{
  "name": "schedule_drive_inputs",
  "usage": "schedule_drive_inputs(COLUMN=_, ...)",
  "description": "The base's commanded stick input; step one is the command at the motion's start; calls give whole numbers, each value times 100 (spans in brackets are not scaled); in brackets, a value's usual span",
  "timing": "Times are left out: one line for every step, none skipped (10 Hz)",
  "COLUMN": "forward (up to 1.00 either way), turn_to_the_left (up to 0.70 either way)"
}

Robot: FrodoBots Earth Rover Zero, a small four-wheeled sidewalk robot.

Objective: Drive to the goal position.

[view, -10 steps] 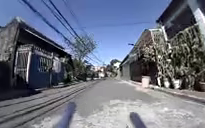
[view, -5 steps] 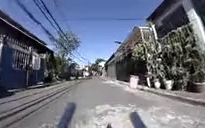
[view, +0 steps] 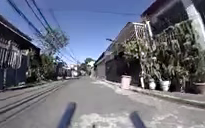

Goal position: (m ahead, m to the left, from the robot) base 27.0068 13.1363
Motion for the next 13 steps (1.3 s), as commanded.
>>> schedule_drive_inputs(forward=100, turn_to_the_left=0)
schedule_drive_inputs(forward=100, turn_to_the_left=0)
schedule_drive_inputs(forward=100, turn_to_the_left=10)
schedule_drive_inputs(forward=100, turn_to_the_left=14)
schedule_drive_inputs(forward=100, turn_to_the_left=9)
schedule_drive_inputs(forward=100, turn_to_the_left=9)
schedule_drive_inputs(forward=100, turn_to_the_left=19)
schedule_drive_inputs(forward=100, turn_to_the_left=15)
schedule_drive_inputs(forward=100, turn_to_the_left=8)
schedule_drive_inputs(forward=100, turn_to_the_left=10)
schedule_drive_inputs(forward=100, turn_to_the_left=10)
schedule_drive_inputs(forward=100, turn_to_the_left=0)
schedule_drive_inputs(forward=100, turn_to_the_left=0)
